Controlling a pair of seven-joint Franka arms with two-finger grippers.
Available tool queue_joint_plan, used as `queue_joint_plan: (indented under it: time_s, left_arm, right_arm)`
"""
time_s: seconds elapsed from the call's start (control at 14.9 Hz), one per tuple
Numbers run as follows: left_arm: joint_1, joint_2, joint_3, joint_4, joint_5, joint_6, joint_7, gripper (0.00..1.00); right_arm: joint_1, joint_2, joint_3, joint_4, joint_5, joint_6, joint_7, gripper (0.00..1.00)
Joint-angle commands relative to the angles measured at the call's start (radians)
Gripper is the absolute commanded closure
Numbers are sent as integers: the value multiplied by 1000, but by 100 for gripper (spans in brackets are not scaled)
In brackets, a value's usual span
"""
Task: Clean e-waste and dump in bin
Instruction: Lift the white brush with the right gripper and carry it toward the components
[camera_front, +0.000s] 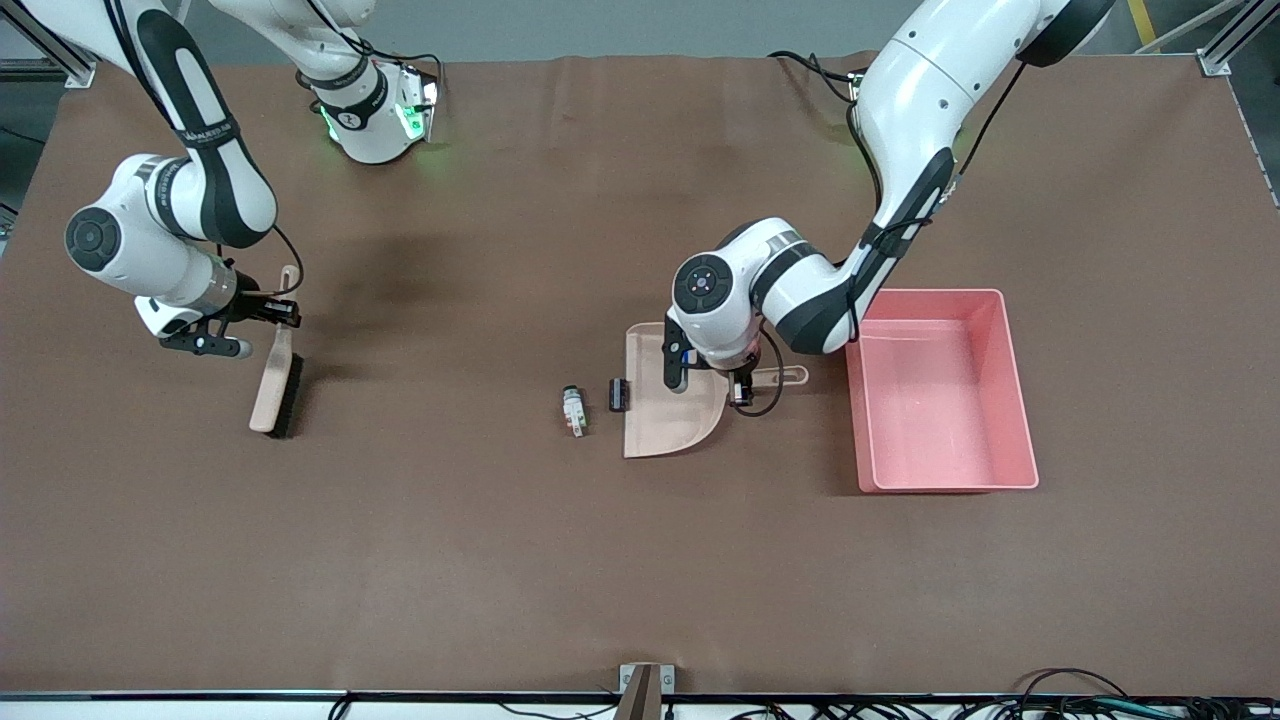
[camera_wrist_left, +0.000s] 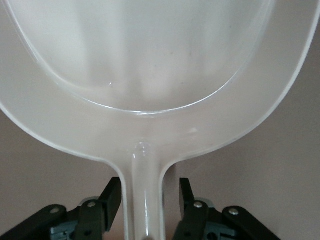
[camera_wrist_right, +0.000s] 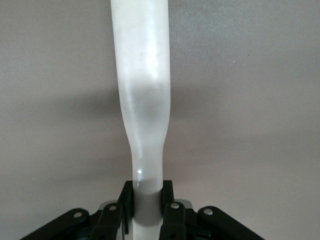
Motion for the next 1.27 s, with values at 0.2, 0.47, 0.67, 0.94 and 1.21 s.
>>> queue_joint_plan:
  time_s: [0.2,0.47,0.67,0.94,1.21]
  left_arm:
    - [0,2,-4,3,24,9,-3,48]
    - [2,2,-4,5,24,9,-3,51]
    - [2,2,-4,5,22,9,-3,52]
    - [2,2,-4,6,22,9,-3,54]
    - [0,2,-4,8,24,11,-2,57]
  right_arm:
    - [1,-22,6,-7,2,-12,0,100]
    - [67,-92,13,-4,41,-65,8,100]
    - [157,-134,13,14,129,-99,5,100]
    - [306,-151,13,39,247,-102,21,100]
    - [518,-148,10,71,302,-96,243,100]
